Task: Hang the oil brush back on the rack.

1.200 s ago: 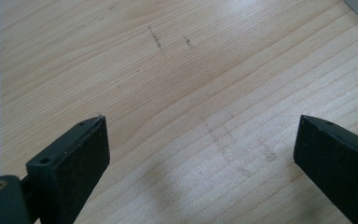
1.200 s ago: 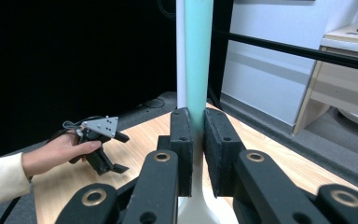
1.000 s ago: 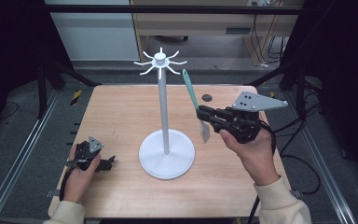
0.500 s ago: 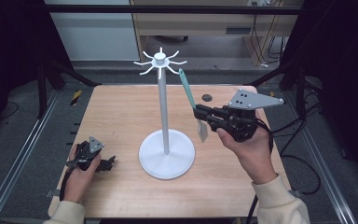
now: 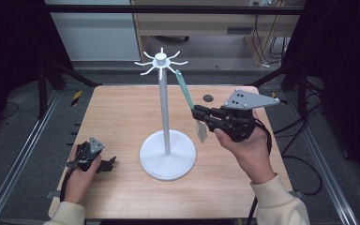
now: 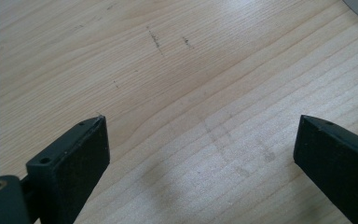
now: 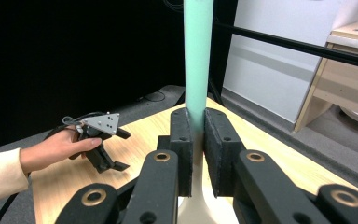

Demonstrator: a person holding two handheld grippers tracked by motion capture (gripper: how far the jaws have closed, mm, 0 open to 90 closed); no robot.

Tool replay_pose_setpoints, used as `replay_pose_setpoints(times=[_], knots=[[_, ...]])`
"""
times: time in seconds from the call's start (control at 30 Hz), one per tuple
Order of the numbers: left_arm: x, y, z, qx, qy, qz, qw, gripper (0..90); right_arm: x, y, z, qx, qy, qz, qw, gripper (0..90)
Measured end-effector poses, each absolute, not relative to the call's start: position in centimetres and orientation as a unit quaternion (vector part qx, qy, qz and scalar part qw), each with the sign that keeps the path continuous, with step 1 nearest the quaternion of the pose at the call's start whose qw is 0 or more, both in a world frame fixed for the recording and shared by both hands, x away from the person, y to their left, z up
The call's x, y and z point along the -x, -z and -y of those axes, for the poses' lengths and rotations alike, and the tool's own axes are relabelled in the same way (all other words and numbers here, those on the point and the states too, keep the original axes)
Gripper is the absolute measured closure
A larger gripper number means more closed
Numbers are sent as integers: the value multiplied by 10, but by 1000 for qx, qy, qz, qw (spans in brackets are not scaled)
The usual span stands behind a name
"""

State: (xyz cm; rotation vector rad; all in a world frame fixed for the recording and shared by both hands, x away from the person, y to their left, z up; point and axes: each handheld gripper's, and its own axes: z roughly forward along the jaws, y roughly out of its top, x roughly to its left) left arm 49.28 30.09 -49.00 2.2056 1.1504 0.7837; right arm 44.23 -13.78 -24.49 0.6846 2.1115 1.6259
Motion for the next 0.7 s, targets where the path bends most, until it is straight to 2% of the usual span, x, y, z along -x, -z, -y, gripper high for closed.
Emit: replay_pose_setpoints(times=[0.7], knots=[[-493, 490, -301, -815, -290, -426, 264, 30, -449, 248, 127, -249, -573, -756, 196, 822]])
